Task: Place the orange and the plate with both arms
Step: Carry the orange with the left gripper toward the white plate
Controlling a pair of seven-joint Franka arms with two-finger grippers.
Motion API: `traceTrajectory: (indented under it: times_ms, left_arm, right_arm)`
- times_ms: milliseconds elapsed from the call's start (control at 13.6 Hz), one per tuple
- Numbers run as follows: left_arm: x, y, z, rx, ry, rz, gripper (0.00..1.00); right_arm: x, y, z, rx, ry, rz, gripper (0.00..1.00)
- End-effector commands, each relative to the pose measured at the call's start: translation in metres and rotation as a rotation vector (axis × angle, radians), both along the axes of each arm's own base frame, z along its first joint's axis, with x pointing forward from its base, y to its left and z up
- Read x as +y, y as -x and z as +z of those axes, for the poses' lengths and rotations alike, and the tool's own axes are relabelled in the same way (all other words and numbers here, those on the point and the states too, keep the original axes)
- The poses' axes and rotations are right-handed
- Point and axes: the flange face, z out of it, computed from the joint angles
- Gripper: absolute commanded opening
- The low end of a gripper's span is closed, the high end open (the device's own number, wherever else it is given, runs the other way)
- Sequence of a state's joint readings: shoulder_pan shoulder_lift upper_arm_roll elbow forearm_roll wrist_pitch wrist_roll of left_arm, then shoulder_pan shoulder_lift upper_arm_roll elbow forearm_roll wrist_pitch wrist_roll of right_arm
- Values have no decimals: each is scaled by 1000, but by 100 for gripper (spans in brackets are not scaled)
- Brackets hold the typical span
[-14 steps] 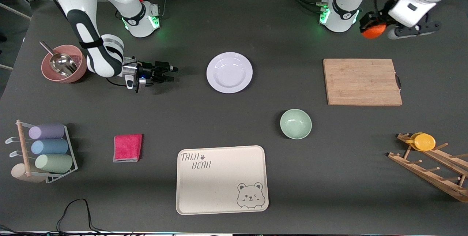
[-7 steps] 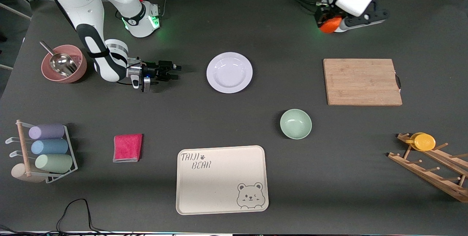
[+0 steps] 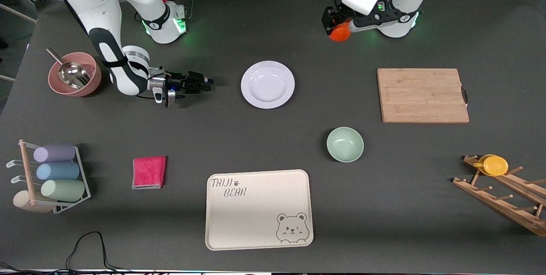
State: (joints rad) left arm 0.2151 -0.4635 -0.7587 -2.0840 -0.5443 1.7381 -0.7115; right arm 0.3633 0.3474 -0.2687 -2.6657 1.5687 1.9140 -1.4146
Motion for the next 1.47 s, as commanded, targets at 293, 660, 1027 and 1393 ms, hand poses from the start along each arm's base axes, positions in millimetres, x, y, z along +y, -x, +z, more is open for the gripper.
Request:
traceTrajectory:
  times_ms: [293,660,1027,1393]
  left_arm:
    - [-59,24,-23,5,93,-25,0]
    - [-112,58,-66,-50,92,-71,0]
    - [-136,94,-141,-98,87,-99,0]
    - [-144,102,-171,-128,58,-114,0]
  right_arm:
    - [1,-3,-2,-22,-15,-10,45]
    - [1,-3,-2,-21,-15,-11,39]
    - [-2,3,-15,-20,-2,3,39]
    - [-2,3,-15,-20,-2,3,39]
